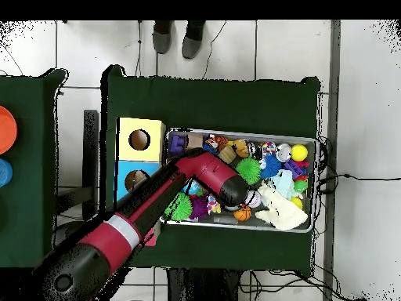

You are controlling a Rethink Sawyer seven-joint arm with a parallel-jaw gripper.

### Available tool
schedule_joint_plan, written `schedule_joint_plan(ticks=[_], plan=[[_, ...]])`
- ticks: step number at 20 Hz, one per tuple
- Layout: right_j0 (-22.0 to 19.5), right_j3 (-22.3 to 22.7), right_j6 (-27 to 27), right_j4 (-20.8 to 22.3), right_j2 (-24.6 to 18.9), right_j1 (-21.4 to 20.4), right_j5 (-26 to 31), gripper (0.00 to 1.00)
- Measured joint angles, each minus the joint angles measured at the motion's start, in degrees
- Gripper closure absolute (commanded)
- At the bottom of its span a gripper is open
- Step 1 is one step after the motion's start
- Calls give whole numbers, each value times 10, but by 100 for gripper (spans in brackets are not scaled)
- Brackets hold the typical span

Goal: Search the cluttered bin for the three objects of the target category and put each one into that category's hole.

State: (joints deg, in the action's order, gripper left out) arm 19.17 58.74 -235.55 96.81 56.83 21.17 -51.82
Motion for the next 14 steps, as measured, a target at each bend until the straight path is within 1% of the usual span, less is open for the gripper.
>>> schedule_joint_plan(ticks=[14], plan=[[-4, 3, 0, -4, 0, -2, 8, 0]])
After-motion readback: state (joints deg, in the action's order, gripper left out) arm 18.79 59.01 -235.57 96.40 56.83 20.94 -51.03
